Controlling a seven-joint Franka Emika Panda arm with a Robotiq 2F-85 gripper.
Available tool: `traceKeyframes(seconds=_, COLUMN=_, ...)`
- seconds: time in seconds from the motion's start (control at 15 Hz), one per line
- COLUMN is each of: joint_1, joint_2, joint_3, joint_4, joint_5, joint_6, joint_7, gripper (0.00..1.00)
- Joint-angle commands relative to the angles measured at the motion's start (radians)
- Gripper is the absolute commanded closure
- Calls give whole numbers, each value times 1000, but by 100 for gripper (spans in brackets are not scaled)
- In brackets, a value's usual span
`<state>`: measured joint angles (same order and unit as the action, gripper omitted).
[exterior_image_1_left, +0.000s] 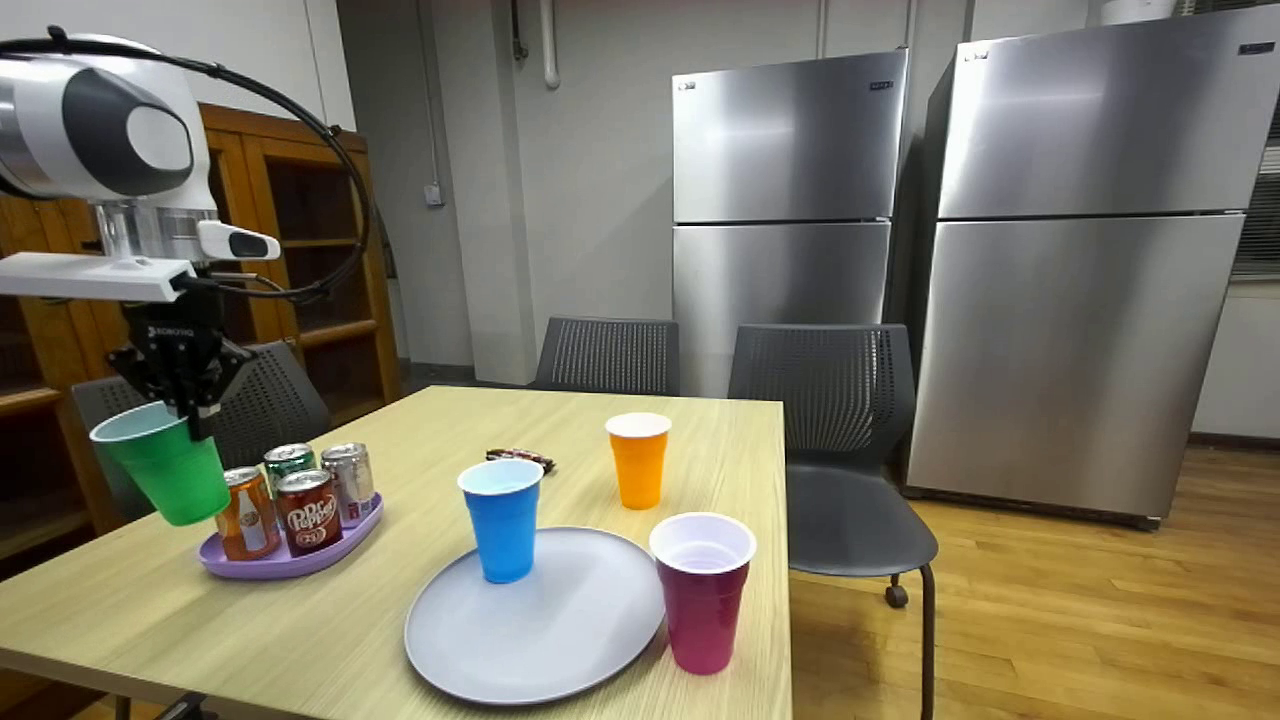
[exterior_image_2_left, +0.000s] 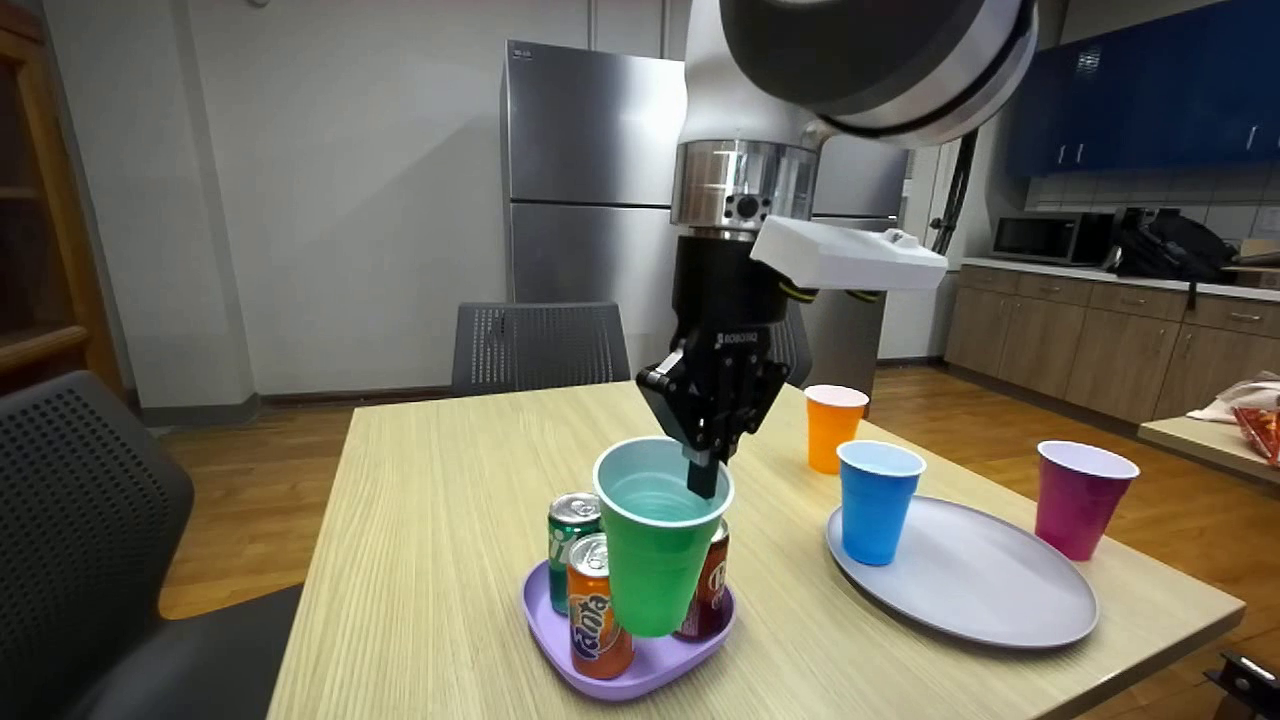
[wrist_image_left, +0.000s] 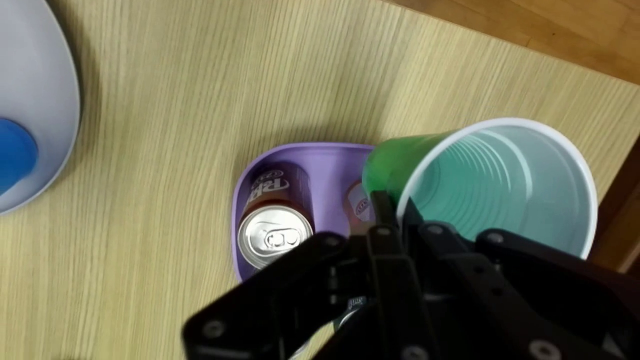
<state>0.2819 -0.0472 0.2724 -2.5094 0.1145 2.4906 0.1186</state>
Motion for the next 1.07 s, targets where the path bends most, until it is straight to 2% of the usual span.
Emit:
traceKeyframes(seconds=0.0, joint_1=3, joint_2=-83, joint_3=-6, joint_4=7, joint_5=67, joint_6=-85, joint_7=-65, gripper=99)
traceKeyframes(seconds=0.2, joint_1=-1, joint_2=-124, joint_3=-18, joint_4=10, joint_5=84, joint_6=-120, joint_7=-84, gripper=99)
traceKeyframes(seconds=1.0, joint_1=-61, joint_2=-234, joint_3=-90, joint_4=1, joint_5=23, joint_6=-341, joint_7=-45, gripper=99)
